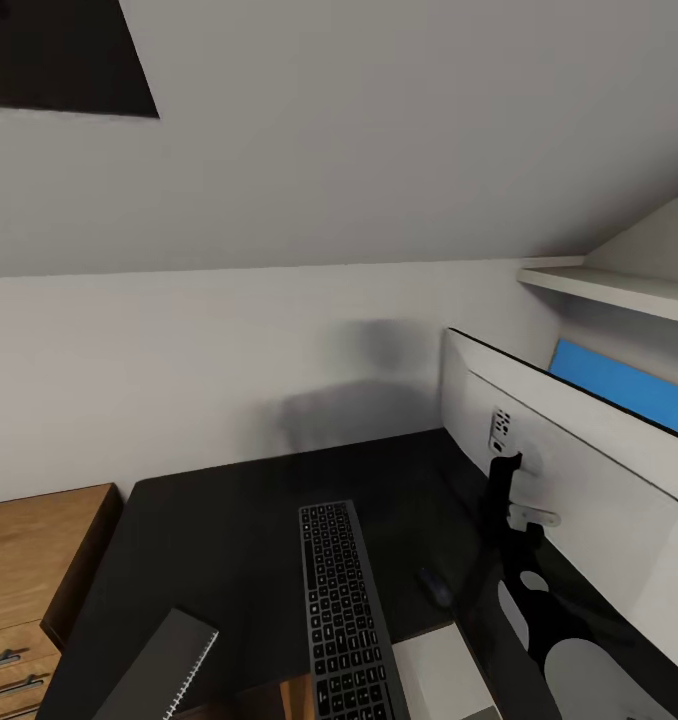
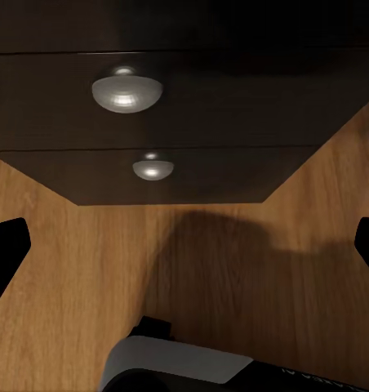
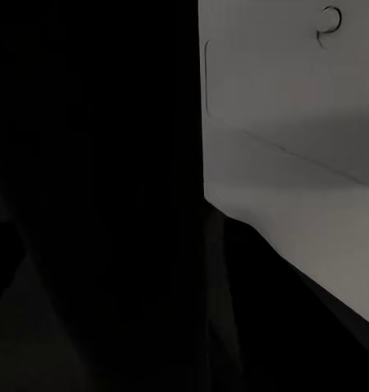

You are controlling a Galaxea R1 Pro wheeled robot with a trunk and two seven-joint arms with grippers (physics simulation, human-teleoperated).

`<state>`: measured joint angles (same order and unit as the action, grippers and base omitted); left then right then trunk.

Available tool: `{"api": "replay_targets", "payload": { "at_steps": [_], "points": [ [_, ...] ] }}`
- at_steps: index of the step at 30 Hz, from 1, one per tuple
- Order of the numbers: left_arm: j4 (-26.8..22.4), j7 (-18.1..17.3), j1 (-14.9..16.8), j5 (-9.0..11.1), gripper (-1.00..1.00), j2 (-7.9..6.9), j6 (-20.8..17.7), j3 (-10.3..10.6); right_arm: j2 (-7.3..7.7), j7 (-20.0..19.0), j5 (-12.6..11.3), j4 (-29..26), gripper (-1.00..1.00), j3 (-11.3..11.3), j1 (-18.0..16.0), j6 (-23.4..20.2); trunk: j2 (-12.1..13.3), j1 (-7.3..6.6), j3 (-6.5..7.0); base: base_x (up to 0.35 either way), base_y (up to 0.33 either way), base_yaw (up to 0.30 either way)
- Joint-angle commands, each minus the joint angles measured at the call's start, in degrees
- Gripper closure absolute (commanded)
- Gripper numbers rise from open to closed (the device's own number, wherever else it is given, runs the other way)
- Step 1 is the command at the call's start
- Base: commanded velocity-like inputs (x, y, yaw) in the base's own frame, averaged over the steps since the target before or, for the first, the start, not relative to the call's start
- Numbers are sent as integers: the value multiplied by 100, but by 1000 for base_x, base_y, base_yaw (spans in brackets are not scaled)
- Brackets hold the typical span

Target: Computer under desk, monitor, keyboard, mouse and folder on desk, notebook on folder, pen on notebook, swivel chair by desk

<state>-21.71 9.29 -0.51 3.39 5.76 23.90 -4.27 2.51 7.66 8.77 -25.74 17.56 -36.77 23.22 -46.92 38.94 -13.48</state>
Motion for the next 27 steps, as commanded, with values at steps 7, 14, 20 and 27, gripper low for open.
{"api": "replay_targets", "payload": {
  "at_steps": [7,14,20,27],
  "points": [
    [-8,-16,-1,33,-100,5,17,-21,2,16,55,5,100,19,-5,16,-5,1,-7,0,0,0],
    [-8,-20,-1,31,-100,4,18,-21,3,16,55,1,100,22,-7,16,-5,1,-7,-11,-7,0],
    [-8,-19,-1,31,-100,4,19,-21,4,16,55,-1,100,27,-5,16,-5,1,-7,-118,-96,0],
    [-8,-20,-1,31,-100,4,19,-21,53,16,47,-1,100,30,-5,16,-5,1,-7,-33,-26,0]
  ]
}}
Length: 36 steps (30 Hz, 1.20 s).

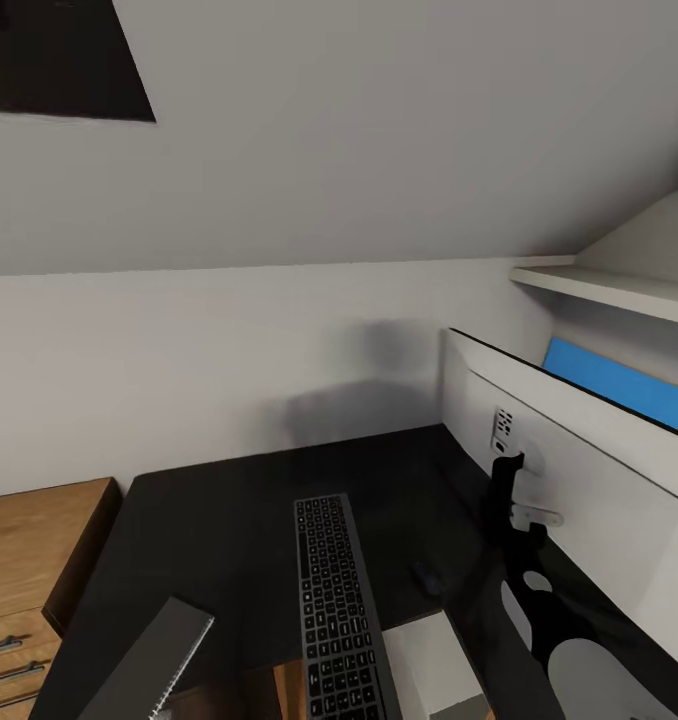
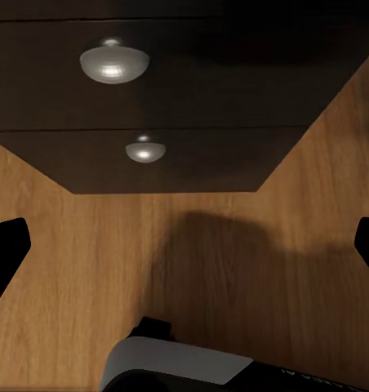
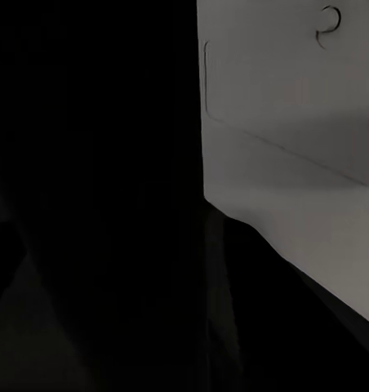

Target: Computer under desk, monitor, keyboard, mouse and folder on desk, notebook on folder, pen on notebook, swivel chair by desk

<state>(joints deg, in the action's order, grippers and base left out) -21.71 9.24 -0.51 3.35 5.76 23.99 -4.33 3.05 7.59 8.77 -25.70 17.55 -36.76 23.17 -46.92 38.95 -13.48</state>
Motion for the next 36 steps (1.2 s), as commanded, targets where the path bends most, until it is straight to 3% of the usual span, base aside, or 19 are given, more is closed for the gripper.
{"api": "replay_targets", "payload": {
  "at_steps": [1,9,36],
  "points": [
    [-9,-14,-2,34,-100,4,10,-15,11,23,44,-5,100,32,-7,21,-5,1,-6,-8,-6,0],
    [-9,-12,-2,36,-100,4,10,-15,68,23,30,-5,100,33,-7,21,-5,1,-6,-74,-2,0],
    [-9,-11,-2,36,-100,4,10,-15,46,15,20,1,100,29,-7,184,-5,1,-6,-30,0,0]
  ]
}}
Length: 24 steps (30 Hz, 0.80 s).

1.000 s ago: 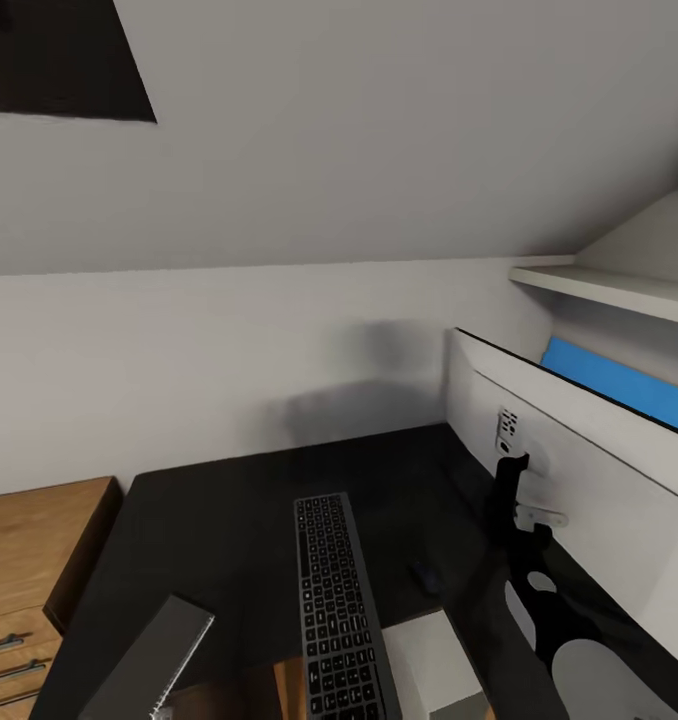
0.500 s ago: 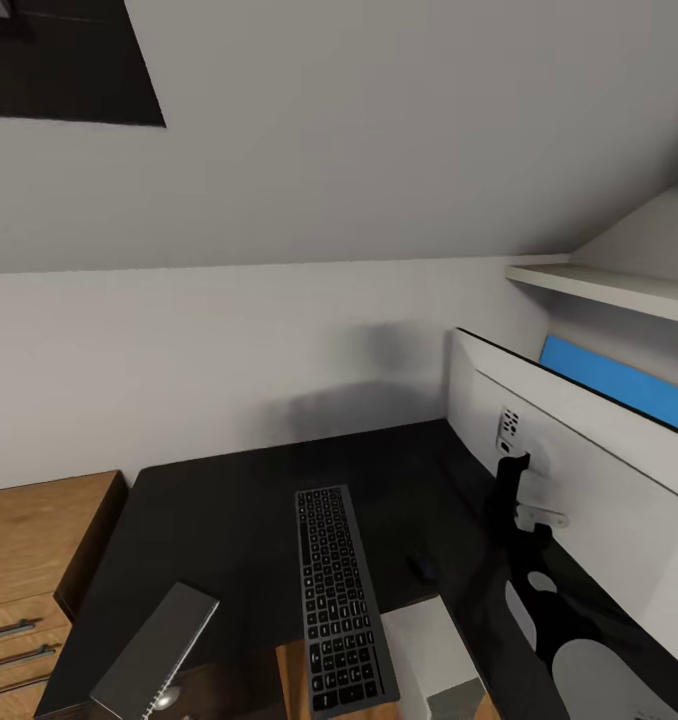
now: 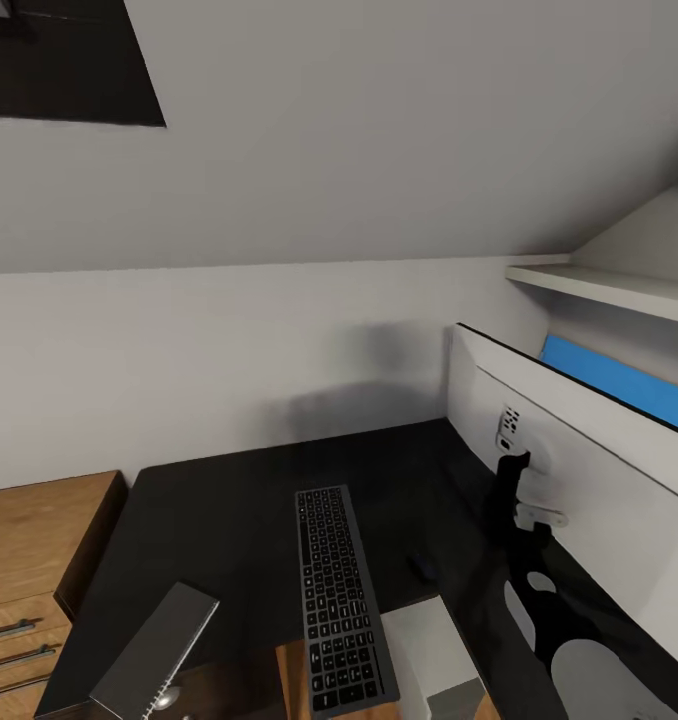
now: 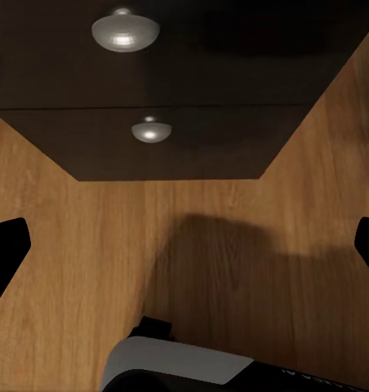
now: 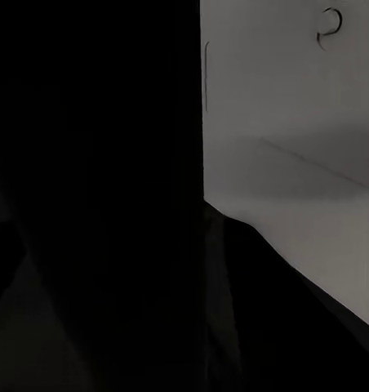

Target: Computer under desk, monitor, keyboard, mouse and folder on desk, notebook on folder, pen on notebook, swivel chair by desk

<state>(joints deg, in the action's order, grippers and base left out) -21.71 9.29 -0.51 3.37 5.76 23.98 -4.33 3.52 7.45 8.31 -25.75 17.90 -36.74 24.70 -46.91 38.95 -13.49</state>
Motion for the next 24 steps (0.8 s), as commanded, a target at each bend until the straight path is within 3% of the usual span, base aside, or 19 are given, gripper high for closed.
{"api": "replay_targets", "payload": {
  "at_steps": [1,14,24],
  "points": [
    [-9,-15,-2,34,-100,4,10,-15,0,30,66,7,100,-6,-9,32,-6,1,-6,0,0,0],
    [-9,-15,-2,35,-100,4,10,-15,12,29,66,9,100,3,-9,42,-6,1,-6,-20,0,0],
    [-9,-15,-2,32,-100,4,10,-15,17,29,66,9,100,1,-9,43,-6,1,-6,-255,0,0]
  ]
}}
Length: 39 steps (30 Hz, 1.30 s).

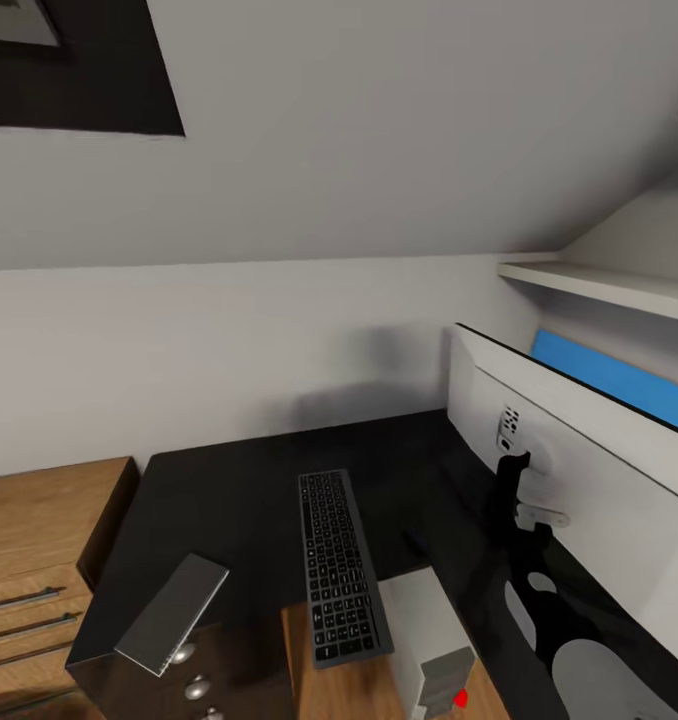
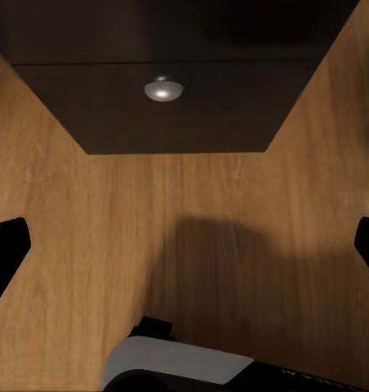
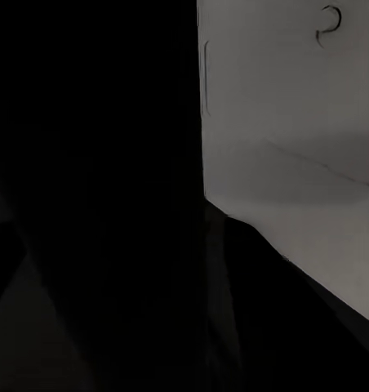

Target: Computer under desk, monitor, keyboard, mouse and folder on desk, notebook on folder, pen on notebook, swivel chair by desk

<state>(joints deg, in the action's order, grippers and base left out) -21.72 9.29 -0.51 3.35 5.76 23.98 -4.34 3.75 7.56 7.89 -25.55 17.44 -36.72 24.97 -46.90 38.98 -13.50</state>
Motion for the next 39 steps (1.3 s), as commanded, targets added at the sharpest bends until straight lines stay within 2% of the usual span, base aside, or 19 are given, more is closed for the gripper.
{"api": "replay_targets", "payload": {
  "at_steps": [1,13,39],
  "points": [
    [-7,-15,-2,36,-100,4,10,-14,-6,17,108,-12,100,48,-11,14,-7,-2,-5,-288,0,0],
    [-7,-15,-2,34,-100,4,10,-14,-6,17,108,-12,100,49,-11,16,-7,-2,-5,-290,-32,0],
    [-7,-15,-2,34,-100,4,10,-14,-6,17,109,-12,100,49,-11,82,-7,-2,-5,-290,-100,0]
  ]
}}
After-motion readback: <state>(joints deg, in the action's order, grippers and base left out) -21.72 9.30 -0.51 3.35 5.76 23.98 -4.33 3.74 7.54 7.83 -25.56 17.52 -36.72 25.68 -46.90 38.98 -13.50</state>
